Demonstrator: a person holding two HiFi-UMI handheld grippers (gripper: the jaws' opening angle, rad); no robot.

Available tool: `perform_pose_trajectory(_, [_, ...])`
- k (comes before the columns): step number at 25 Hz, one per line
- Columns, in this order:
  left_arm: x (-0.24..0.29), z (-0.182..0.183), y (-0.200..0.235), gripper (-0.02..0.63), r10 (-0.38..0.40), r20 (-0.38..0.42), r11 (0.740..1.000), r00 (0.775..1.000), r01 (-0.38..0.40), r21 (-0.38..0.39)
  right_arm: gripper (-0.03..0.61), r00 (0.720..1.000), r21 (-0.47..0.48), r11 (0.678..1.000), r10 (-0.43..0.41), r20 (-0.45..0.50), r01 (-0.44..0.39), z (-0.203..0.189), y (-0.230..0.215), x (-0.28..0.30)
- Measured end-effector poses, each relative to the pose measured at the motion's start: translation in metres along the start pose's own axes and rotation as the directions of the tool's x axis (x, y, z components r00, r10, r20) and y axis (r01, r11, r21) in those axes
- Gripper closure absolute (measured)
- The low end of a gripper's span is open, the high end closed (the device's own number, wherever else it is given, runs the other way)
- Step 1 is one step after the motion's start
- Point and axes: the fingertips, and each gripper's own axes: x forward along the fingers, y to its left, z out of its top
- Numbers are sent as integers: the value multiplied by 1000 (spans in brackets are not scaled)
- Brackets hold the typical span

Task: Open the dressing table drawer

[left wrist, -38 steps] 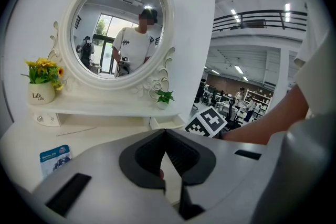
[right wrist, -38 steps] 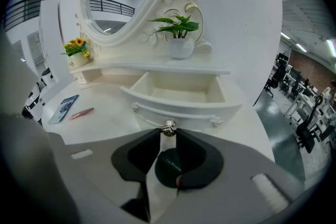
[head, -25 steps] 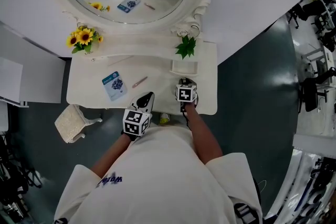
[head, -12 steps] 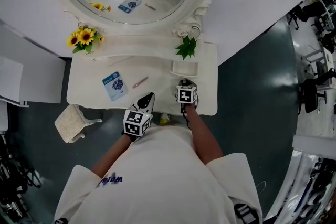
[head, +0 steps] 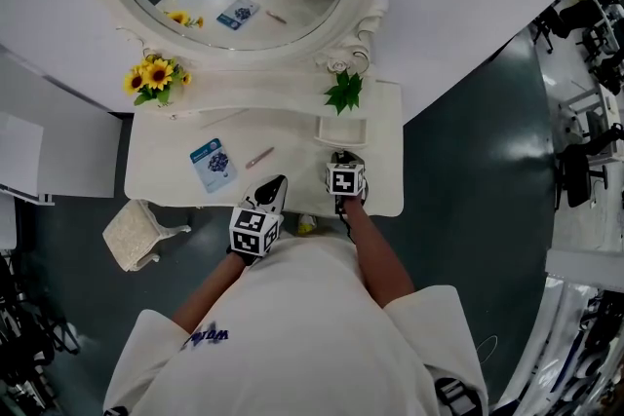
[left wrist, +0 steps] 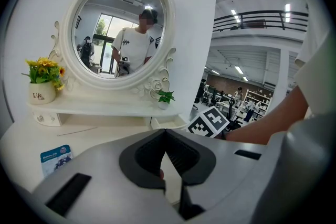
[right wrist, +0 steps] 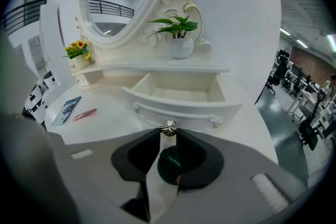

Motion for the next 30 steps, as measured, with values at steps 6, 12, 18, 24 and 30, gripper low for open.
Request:
perform_pose_trajectory(6, [3,-1,1,606,1,-5,1000,1000,-1,2,474,1000,3,1000,0,-3,0,-1,-1,-2])
perform_pose_trajectory(12, [3,-1,0,606,1,-8,1000,1000,-1,2,472,1000,12,1000,8,10,-8,0,-1,0])
perform_pose_trajectory(18, [2,-3,1,606,5,-12,1000,1000,-5,0,468,1000,23,1000,10,23,-11,0,0,-1])
perform_pose_trajectory(24, [0,-8,6,606,18,-18,1000,1000,-18,-10,439,998,56,998,40,39,-43,-1,2,-10])
perform_pose_trajectory(30, [-2,-7,13,606,33,-12,999,999,-33,-18,440,995,47,997,62,82,-66,8,3,-28])
